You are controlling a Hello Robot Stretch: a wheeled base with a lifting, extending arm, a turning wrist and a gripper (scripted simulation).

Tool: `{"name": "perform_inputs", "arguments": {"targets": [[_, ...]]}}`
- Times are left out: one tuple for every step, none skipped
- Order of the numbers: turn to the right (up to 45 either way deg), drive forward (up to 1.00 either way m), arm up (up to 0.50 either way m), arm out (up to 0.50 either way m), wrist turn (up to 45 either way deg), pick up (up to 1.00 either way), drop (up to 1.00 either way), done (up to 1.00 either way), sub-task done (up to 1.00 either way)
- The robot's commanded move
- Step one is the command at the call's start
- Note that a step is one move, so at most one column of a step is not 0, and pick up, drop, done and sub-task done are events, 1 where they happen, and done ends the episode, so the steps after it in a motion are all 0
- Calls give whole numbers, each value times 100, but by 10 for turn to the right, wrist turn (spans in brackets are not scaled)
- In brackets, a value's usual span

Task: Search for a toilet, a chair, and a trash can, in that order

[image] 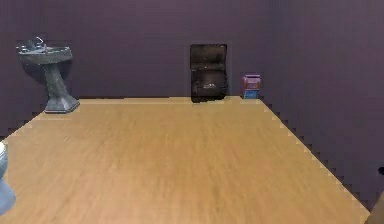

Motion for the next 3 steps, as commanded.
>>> {"name": "perform_inputs", "arguments": {"targets": [[-420, 0, 0, 0, 0, 0, 0, 0, 0], [-30, 0, 0, 0, 0, 0, 0, 0, 0], [0, 100, 0, 0, 0, 0, 0, 0, 0]]}}
